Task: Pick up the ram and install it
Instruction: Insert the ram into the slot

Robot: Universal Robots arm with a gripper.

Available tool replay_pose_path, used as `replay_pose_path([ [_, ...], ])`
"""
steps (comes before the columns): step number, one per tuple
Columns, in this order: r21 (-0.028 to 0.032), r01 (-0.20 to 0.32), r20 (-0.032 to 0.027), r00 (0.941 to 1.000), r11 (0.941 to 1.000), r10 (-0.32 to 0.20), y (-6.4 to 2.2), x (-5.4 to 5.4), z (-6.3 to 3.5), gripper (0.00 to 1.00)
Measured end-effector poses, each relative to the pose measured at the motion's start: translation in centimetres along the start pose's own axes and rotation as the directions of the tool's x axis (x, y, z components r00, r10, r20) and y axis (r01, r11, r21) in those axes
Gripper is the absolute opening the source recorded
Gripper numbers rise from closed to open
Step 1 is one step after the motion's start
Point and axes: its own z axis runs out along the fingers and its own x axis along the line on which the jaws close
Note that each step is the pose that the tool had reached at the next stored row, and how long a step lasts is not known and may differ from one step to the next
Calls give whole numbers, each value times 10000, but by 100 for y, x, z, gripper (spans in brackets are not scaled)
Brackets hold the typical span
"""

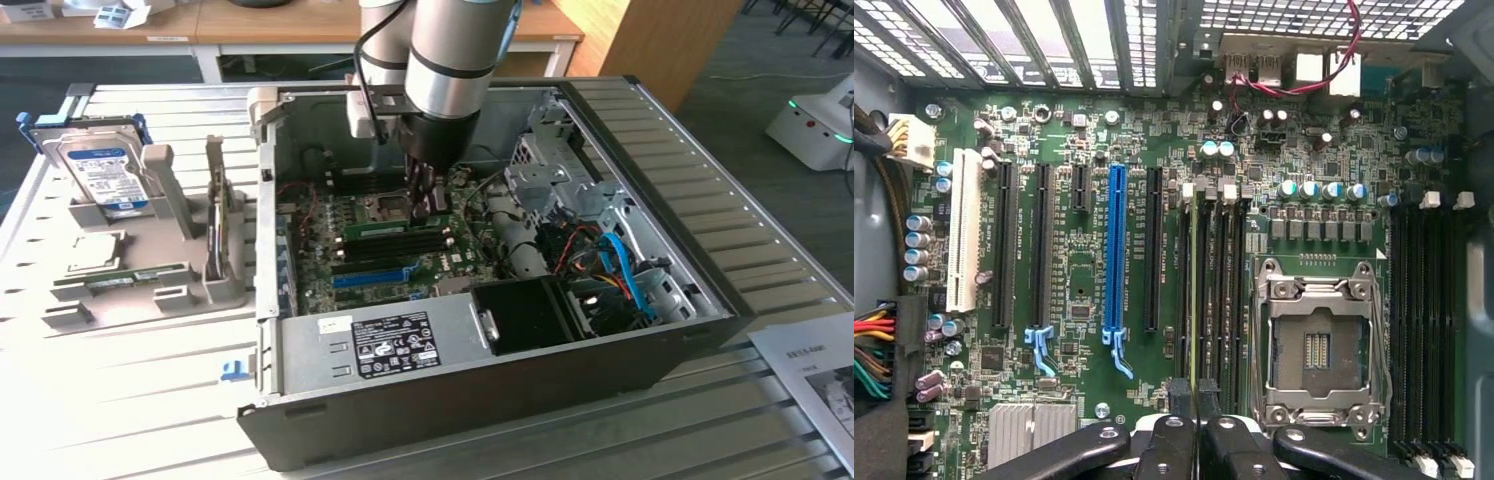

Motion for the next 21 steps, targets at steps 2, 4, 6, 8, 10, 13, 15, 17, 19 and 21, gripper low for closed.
replay_pose_path([
  [2, 0, -18, 0, 10000, 10000, 18, -8, 0, 0, 12],
  [4, 1, -39, 2, 10000, 10000, 39, -15, 0, 1, 12],
  [6, 1, -44, 1, 10000, 10000, 44, -16, 0, 1, 12],
  [8, 2, -43, 1, 10000, 10000, 43, -16, 0, 1, 12],
  [10, 1, -43, 1, 10000, 10000, 43, -17, 0, 2, 12],
  [13, 2, -42, 3, 10000, 10000, 42, -18, 0, 19, 12],
  [15, 2, -42, 2, 10000, 10000, 42, -18, 1, 36, 12],
  [17, 3, -42, 2, 10000, 10000, 42, -20, 3, 65, 12],
  [19, 6, -42, 2, 10000, 10000, 42, -21, 4, 87, 12],
  [21, 9, -43, 3, 10000, 10000, 43, -22, 5, 109, 12],
])
